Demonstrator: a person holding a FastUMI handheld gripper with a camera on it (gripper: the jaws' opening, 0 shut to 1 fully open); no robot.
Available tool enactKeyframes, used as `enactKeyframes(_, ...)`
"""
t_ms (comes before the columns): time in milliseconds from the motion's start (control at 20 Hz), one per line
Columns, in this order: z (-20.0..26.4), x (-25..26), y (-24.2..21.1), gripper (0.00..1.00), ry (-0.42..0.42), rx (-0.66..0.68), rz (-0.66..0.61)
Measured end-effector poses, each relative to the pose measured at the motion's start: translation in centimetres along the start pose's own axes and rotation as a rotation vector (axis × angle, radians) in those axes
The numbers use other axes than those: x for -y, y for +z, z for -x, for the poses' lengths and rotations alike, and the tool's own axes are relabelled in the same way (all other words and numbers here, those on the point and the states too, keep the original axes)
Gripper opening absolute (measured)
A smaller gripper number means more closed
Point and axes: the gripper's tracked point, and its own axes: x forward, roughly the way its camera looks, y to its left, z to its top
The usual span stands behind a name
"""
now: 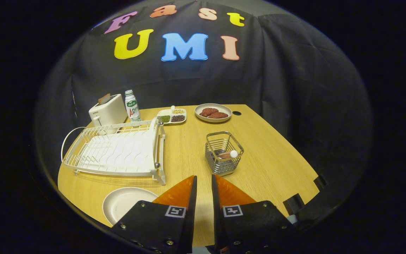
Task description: Take the plate from the dish rack, then take the spoon from the basket and place it into the plate.
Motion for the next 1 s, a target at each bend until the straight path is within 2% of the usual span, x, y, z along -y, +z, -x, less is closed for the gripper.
enactKeyframes(400, -2.7, 4.0, 2.3, 0.23, -0.044, 0.024, -0.042)
enactKeyframes(1000, -4.4, 3.8, 3.1, 0.23, -0.021, 0.022, -0.035)
